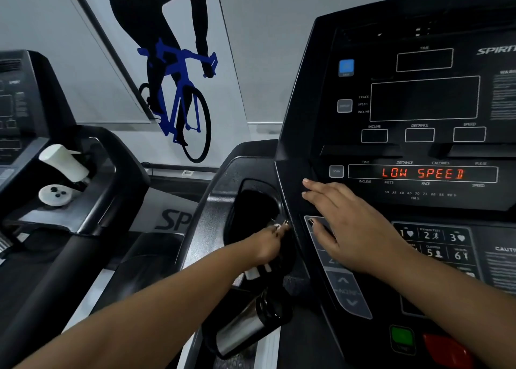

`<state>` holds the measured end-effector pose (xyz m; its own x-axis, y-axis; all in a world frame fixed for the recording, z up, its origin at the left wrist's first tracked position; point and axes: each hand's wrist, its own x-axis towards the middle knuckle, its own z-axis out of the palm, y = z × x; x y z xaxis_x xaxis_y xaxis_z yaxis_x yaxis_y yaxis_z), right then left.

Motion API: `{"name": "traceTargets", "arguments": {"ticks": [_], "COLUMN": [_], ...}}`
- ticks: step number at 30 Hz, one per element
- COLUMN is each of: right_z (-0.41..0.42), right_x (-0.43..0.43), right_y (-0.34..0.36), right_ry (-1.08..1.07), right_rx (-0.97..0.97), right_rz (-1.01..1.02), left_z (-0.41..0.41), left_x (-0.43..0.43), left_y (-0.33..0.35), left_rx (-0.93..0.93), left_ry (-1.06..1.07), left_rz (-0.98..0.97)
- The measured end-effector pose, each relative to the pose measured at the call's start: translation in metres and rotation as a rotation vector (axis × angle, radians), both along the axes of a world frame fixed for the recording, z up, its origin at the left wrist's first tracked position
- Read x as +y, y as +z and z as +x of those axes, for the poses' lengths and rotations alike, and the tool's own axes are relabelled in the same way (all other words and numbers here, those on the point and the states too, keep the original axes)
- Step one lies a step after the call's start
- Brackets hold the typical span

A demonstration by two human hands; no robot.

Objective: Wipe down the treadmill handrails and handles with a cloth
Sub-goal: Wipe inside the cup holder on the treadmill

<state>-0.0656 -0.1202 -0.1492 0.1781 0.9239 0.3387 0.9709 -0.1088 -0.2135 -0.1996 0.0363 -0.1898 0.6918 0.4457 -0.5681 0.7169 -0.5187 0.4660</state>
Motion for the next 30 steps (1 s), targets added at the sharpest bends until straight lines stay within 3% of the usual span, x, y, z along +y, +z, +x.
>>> {"name": "traceTargets", "arguments": {"ticks": [4,5,6,9,12,21,23,27,30], "right_z": [-0.001,-0.002,-0.002,-0.003,-0.004,0.001,0.002,0.002,0.000], "right_x": [0.001,0.000,0.000,-0.001,-0.003,-0.004,-0.004,-0.005,-0.005], "right_y": [0.001,0.001,0.001,0.001,0.000,0.001,0.000,0.000,0.000], "right_ry": [-0.014,-0.018,-0.022,-0.031,-0.039,-0.008,-0.008,-0.008,-0.011], "right_rx": [-0.028,-0.033,-0.038,-0.039,-0.050,-0.042,-0.040,-0.026,-0.029], "right_rz": [-0.006,-0.007,-0.006,-0.010,-0.019,-0.028,-0.032,-0.026,-0.023], "left_z": [0.016,0.016,0.018,0.010,-0.002,-0.052,-0.050,-0.041,-0.033], "left_x": [-0.009,-0.010,-0.012,-0.009,-0.005,0.009,0.019,0.034,0.035], "left_y": [0.007,0.009,0.013,0.007,0.009,0.025,0.019,-0.007,-0.010], "left_rx": [-0.239,-0.260,-0.236,-0.175,-0.058,0.056,0.102,0.134,0.270], "left_ry": [0.268,0.249,0.212,0.171,0.018,-0.578,-0.667,-0.575,-0.519], "left_rz": [-0.147,-0.102,-0.030,-0.098,-0.028,0.653,0.706,0.717,0.655]}}
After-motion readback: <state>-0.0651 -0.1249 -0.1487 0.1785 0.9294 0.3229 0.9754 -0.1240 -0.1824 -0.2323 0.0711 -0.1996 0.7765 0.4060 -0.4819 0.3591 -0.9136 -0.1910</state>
